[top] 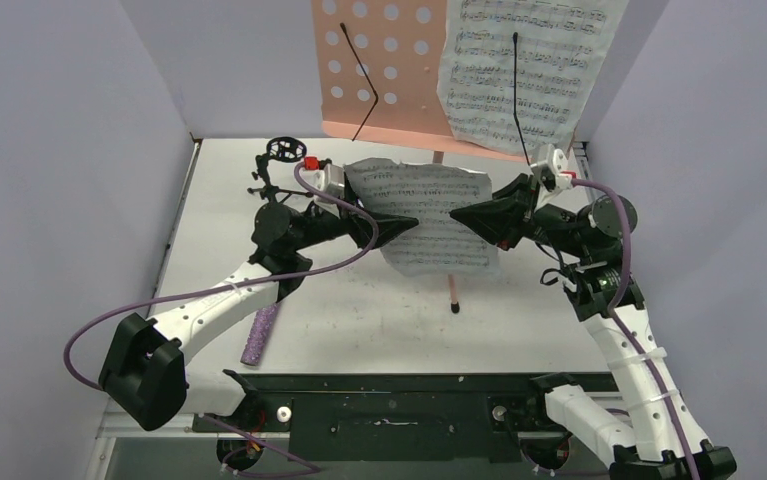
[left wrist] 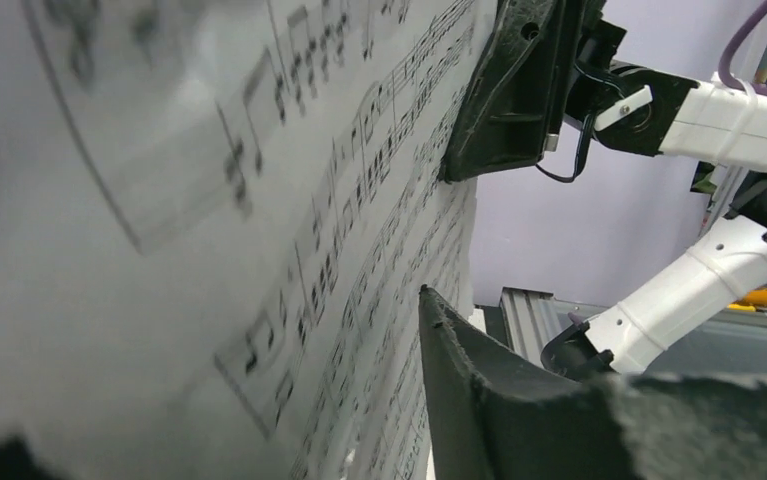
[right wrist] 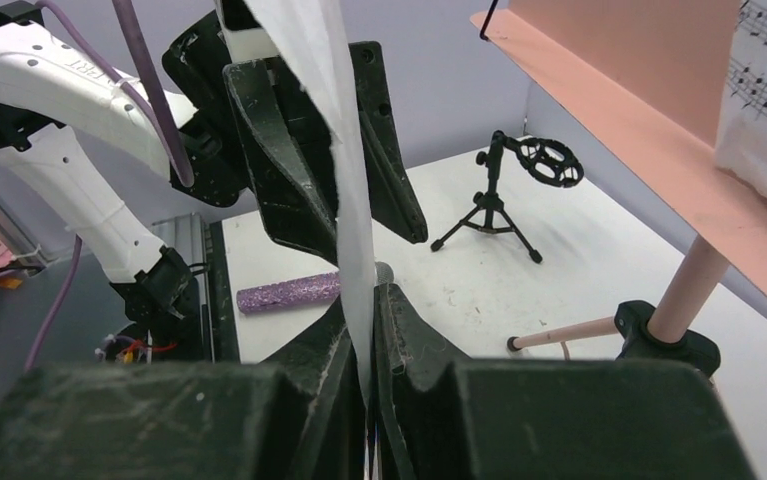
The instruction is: Set up the instrument practice props
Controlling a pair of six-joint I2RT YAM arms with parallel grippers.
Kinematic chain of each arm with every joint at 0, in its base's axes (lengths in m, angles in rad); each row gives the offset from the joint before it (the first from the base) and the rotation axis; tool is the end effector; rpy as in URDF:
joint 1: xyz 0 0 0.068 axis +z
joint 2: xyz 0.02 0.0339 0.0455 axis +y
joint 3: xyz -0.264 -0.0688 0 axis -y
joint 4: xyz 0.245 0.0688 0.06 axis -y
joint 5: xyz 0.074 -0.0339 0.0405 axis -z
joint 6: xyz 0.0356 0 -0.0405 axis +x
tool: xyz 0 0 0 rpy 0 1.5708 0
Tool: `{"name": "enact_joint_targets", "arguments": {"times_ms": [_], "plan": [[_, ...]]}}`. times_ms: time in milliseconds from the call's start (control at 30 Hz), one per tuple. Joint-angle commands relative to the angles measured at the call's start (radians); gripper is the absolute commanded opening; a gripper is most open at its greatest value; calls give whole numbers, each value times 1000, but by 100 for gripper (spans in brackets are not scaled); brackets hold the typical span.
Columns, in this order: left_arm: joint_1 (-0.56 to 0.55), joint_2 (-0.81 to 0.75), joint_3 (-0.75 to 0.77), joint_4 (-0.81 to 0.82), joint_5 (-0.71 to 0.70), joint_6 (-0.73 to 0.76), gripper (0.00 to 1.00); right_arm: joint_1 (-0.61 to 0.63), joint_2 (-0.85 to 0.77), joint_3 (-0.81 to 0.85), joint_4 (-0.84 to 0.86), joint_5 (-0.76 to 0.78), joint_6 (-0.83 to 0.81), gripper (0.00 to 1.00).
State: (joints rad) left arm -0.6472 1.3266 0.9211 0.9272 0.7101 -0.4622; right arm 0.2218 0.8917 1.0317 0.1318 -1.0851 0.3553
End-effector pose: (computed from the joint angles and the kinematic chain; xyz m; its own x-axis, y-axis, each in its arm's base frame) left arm 0.2194 -0.1949 0.3785 -0.0491 -0.3868 -0.9209 0.9901 0.1025 -0.0958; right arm 0.1645 0.0694 0.4369 -0.0793 0.1486 -0.9857 -0.9665 0.2307 0.1125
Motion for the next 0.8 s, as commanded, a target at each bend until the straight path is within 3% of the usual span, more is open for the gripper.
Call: {"name": "enact_joint_targets", "arguments": {"times_ms": [0,100,167,400,600,767], "plan": [[16,-4,36,51,38,-42,31,40,21,29,-4,57,-80,5],[26,-18,23,41,27,-40,8,59,29,32,-23,73,-104,6],[34,-27,22,23,19,-44,0,63,29,31,-35,84,-116,8],[57,-57,19,-10,17,-45,0,68,38,44,-102,95,-176,41],[60,-84,30,-32,40,-50,0,77,47,40,-104,69,-179,58],[60,-86,47,-53,78,-63,0,93,59,54,-75,55,-169,61]]}}
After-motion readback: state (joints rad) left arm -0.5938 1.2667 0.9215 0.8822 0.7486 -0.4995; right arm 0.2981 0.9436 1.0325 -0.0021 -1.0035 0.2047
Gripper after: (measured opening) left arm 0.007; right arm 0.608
